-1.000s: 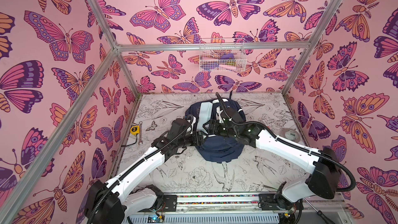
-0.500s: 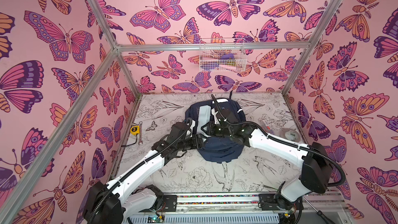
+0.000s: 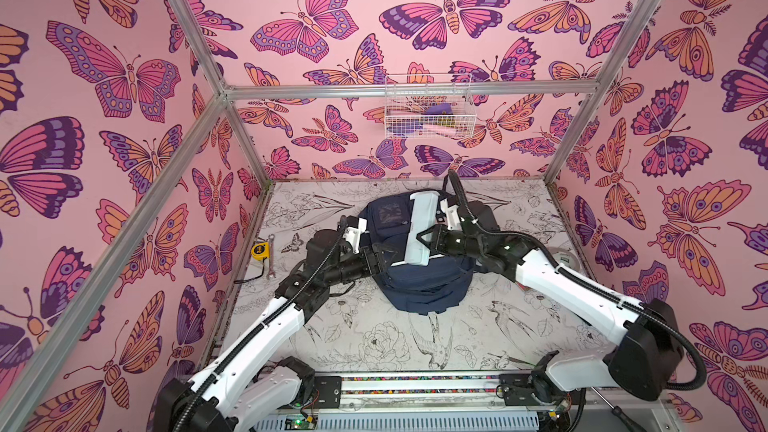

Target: Pack the student bag

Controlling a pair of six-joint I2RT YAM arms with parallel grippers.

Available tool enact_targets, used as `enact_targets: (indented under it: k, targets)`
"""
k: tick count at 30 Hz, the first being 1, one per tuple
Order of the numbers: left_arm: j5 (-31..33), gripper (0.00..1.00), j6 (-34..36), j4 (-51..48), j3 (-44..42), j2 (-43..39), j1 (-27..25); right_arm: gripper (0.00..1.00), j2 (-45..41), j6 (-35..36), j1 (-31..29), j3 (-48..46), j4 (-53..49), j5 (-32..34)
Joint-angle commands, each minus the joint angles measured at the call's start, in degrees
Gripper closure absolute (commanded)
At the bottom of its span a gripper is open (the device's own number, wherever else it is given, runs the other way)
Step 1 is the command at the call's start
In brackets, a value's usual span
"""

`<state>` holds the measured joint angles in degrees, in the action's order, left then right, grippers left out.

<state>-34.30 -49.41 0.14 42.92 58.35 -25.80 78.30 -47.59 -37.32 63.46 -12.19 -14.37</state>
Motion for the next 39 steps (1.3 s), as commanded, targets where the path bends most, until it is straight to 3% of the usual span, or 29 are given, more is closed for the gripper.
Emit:
enact_targets:
  k: [1,4,5,6,9,13,16,20,25,32,35,39]
  targets:
    - [-9.2,0.19,-7.7,14.7,-3.1,2.1,0.8,1.00,-3.5,3.1,0.4,-1.2,0.4,-6.6]
    - [-9.2,0.19,-7.7,26.6,-4.7,5.5,0.9,1.00,-4.9,3.8,0.5,-1.9,1.6,-11.8]
    - [-14.1,0.20,-17.5,30.4,-5.0,6.7,0.9,1.00,-5.1,4.1,0.5,-2.1,1.7,-13.3]
    - [-15.2,0.22,-19.2,32.9,-5.1,7.8,0.9,1.00,-5.5,4.3,0.5,-2.4,1.8,-14.2]
    - [-17.5,0.27,-19.3,34.1,-4.2,10.6,0.9,1.00,-6.7,3.5,0.7,-3.8,3.5,-17.1]
    - [-18.1,0.25,-18.4,34.4,-4.4,11.1,0.8,1.00,-7.1,1.6,0.7,-6.0,8.7,-24.1]
    - [-18.3,0.25,-16.9,33.1,-4.6,11.3,0.9,1.00,-8.3,2.0,1.1,-6.7,7.1,-22.8]
    - [-14.0,0.28,-6.7,15.5,-0.4,12.3,0.9,1.00,-10.9,2.3,5.2,-7.4,-0.2,-16.4]
    - [-6.1,0.30,6.4,-4.4,8.1,18.5,-0.5,1.00,-14.1,0.7,14.5,-11.6,-8.1,-13.9]
    - [17.4,0.27,30.7,-33.2,27.7,31.3,-12.6,1.00,-20.4,0.6,26.0,-17.1,-14.4,-11.9]
    - [28.0,0.27,37.6,-41.6,34.7,38.1,-17.1,1.00,-21.5,0.9,29.5,-18.1,-16.0,-13.1]
    - [34.5,0.26,42.4,-45.7,38.7,43.6,-20.6,1.00,-22.3,1.2,32.8,-19.5,-16.8,-14.7]
